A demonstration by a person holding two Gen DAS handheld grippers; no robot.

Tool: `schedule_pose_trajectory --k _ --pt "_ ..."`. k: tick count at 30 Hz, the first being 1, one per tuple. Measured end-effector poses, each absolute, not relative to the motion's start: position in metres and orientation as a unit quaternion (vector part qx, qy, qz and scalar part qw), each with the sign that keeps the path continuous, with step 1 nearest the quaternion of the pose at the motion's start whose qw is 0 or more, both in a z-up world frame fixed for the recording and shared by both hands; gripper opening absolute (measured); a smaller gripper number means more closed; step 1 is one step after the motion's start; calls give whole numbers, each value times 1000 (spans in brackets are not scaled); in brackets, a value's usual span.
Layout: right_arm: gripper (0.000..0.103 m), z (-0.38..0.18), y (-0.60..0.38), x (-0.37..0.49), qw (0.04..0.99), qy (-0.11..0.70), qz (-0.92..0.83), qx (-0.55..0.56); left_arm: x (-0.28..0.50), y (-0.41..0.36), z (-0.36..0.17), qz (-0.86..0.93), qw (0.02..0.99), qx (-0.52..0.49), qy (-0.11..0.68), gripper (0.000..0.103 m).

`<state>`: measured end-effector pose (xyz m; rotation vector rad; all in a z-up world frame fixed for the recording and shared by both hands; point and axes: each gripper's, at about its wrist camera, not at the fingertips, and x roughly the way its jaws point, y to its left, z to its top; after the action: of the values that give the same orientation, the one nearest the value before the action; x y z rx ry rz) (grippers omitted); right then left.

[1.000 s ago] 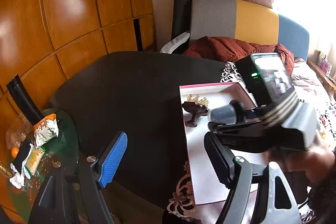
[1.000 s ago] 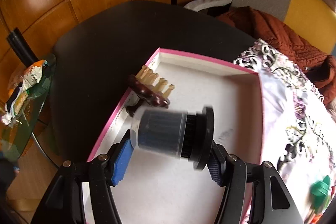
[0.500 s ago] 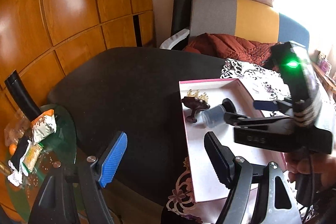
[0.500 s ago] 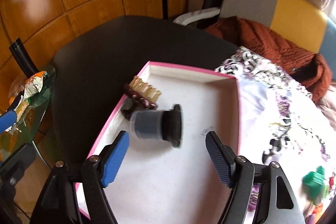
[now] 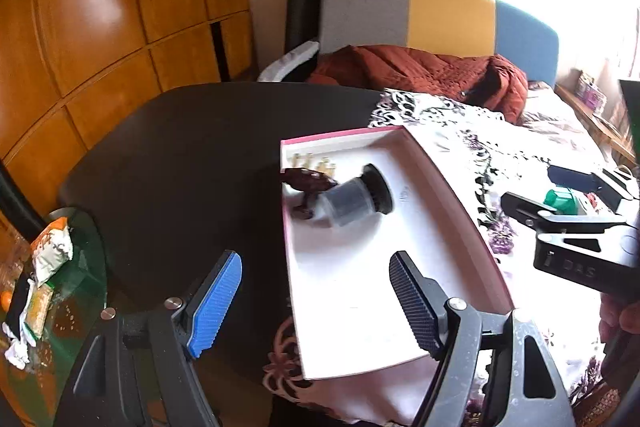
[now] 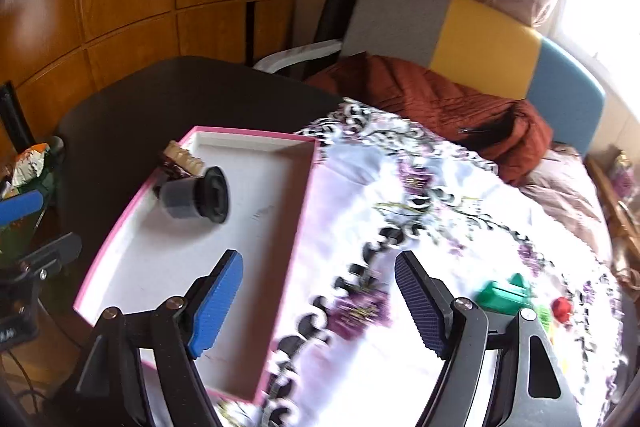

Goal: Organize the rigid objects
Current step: 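Move both grippers from the tray back toward the toys, then grasp the green spool with the left gripper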

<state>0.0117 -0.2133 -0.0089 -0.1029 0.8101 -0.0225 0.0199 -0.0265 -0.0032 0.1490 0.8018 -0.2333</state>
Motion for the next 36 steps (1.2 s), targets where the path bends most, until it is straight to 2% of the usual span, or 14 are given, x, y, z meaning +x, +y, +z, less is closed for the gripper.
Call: schedule_pose_trajectory --k 14,28,33,36 --pt "84 15 -267 -40 929 359 -74 -47 12 -87 -1 -177 896 106 394 78" --pt "88 8 -320 -57 921 367 -122 -37 13 -155 -1 -251 872 121 403 78" --pt "88 1 -370 -59 912 373 -170 -23 16 -178 -9 -268 859 121 419 78" --pt "88 -4 -421 -66 901 368 -229 29 20 -192 -16 -279 849 119 432 78"
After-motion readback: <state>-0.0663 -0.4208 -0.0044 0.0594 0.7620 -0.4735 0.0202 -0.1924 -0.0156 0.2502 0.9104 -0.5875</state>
